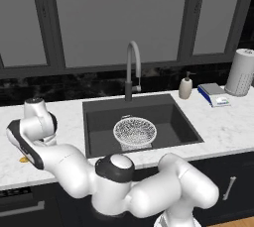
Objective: Put the colander in the sink, put the banana in the colander, and turn on the sink faucet and pour water over the colander.
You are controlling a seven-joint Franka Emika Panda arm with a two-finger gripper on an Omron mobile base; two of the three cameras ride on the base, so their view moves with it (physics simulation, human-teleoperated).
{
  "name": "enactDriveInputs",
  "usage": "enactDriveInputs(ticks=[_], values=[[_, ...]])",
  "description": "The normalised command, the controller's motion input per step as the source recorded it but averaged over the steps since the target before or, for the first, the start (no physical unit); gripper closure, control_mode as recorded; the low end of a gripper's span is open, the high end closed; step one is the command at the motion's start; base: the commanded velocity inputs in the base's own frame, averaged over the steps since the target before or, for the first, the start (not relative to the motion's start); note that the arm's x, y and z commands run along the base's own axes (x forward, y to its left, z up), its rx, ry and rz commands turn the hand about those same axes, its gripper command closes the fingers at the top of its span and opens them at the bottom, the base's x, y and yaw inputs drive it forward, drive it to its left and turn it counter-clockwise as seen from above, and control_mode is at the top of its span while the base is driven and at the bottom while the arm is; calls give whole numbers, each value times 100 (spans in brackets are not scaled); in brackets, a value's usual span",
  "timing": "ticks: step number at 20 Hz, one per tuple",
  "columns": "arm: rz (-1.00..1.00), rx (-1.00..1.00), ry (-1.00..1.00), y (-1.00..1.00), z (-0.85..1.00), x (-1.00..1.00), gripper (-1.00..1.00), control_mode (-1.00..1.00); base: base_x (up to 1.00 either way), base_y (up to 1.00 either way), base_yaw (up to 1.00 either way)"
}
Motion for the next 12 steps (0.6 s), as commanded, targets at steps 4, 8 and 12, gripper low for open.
enactDriveInputs(ticks=[4, 8, 12], values=[[0, 0, 0, 9, -21, 13, -100, -100, 0, 0, 0], [0, 0, 0, 8, -19, 16, -100, -100, 0, 0, 0], [0, 0, 0, 8, -20, 13, -100, -100, 0, 0, 0]])
